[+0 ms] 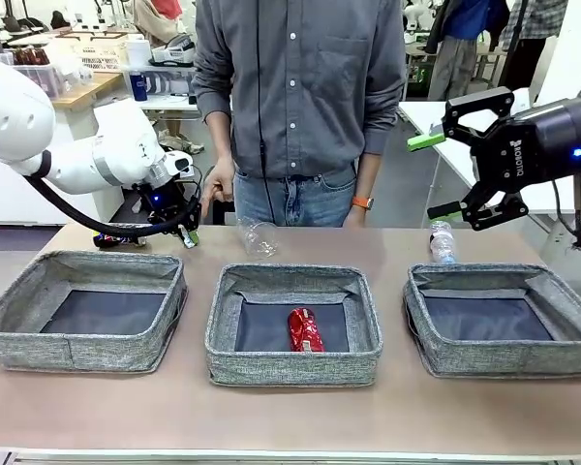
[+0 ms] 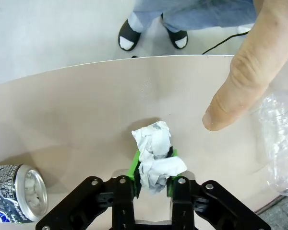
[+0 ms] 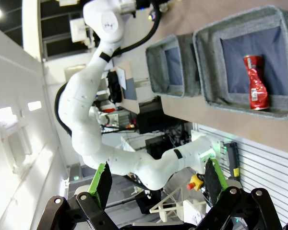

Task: Sort the waste into the appropriate baskets.
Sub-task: Pick up the waste item pointed out by the person.

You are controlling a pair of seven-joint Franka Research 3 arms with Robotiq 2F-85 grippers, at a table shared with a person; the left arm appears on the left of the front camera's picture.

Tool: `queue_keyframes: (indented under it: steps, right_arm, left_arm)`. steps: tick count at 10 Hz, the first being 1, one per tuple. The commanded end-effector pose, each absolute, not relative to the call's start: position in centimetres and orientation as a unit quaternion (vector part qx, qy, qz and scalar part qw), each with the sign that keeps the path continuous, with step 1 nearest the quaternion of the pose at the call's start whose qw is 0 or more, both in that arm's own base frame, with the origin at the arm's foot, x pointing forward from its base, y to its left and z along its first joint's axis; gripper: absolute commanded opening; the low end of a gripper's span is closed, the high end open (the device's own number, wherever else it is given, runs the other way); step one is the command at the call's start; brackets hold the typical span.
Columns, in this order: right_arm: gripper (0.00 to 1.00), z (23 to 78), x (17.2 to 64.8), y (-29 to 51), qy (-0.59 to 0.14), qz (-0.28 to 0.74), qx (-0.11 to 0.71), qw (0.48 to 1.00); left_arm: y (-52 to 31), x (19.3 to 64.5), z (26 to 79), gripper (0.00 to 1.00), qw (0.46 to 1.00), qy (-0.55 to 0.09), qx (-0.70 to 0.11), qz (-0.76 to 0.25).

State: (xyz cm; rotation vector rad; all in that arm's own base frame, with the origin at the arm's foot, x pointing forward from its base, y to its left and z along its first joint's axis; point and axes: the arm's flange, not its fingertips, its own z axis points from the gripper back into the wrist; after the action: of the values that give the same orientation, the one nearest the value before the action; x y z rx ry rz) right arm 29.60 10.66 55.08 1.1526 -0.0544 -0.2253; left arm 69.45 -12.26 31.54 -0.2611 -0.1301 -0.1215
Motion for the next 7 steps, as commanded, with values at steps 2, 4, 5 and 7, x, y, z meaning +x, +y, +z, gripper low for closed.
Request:
queue_keyframes:
  steps: [2, 4, 5, 7]
  right_arm:
    - [1.00, 55.1, 29.8, 10.8, -0.032, -0.096, 0.556, 0.825]
    - [1.00, 55.1, 29.8, 10.8, -0.032, -0.096, 0.556, 0.825]
    - [1.00, 55.1, 29.8, 10.8, -0.032, -0.096, 0.556, 0.825]
    - [1.00, 55.1, 29.8, 10.8, -0.032, -0.096, 0.556, 0.825]
  left_arm:
    - [-12.5, 68.7, 31.6, 0.00, 0.990, -0.067, -0.109, -0.057]
    - [-12.5, 68.4, 32.0, 0.00, 0.990, -0.071, -0.107, -0.053]
    - [-12.3, 68.0, 33.2, 0.00, 0.991, -0.077, -0.098, -0.043]
    - [-12.2, 65.1, 39.8, 0.00, 0.988, -0.136, -0.071, 0.034]
